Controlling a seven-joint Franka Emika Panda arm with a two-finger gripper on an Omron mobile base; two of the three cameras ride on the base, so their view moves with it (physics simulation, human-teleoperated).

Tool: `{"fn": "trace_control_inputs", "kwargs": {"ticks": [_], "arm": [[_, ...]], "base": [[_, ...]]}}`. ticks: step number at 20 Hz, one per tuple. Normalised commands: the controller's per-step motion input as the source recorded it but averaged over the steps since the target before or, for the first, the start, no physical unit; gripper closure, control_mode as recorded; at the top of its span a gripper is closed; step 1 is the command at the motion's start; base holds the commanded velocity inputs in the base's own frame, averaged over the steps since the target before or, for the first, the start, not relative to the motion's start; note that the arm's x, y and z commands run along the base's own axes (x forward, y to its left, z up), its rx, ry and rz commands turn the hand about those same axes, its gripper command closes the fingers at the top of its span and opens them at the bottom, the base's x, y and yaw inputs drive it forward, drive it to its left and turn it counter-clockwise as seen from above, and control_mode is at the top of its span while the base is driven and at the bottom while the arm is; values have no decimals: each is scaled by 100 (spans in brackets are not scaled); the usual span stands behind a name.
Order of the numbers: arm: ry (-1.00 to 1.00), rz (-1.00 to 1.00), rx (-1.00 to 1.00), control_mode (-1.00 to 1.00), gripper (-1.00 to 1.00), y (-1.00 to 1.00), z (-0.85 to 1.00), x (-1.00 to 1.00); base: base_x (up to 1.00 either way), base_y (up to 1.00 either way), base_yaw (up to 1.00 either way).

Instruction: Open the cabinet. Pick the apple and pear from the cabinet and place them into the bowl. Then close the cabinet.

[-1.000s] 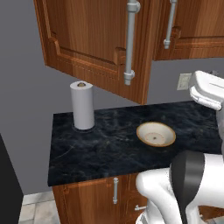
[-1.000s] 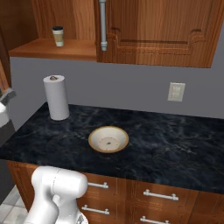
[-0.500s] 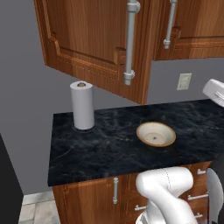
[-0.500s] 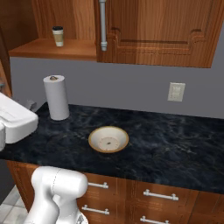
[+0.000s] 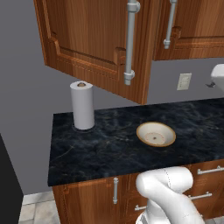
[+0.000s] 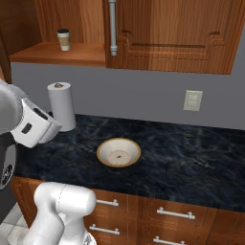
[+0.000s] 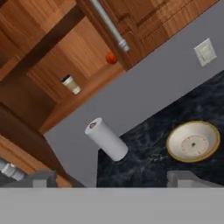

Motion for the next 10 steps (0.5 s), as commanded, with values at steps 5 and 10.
{"fn": "trace_control_inputs", "kwargs": {"ticks": [5,10], "arm": [[32,28,23,-100,-100,28,-11,34],[3,20,3,-100,-100,35,-40,13]], "base": [[0,0,0],[0,0,0]]}}
